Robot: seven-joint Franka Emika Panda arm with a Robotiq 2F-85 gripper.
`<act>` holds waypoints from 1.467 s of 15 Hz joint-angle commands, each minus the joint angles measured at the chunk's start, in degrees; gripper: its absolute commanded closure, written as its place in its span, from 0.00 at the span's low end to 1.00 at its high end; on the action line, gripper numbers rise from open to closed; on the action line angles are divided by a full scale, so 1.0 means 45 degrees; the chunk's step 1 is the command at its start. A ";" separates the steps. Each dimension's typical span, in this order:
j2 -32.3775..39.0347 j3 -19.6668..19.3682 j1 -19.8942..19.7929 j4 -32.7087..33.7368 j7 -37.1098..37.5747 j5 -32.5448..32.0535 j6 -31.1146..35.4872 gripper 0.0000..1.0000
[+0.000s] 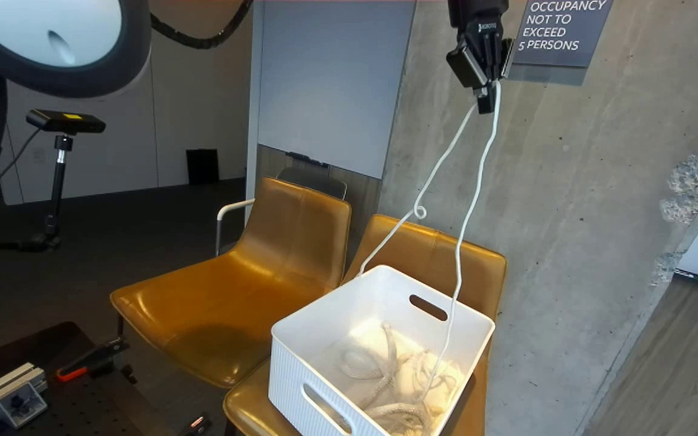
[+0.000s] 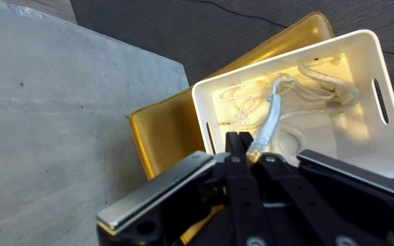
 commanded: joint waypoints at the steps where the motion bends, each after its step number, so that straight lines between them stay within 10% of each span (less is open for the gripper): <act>1: -0.0637 0.0132 -0.0133 -0.0175 -0.0357 0.0318 0.0371 0.99; 22: -0.1855 -0.0135 -0.0087 -0.0219 0.0121 0.0161 0.0915 0.99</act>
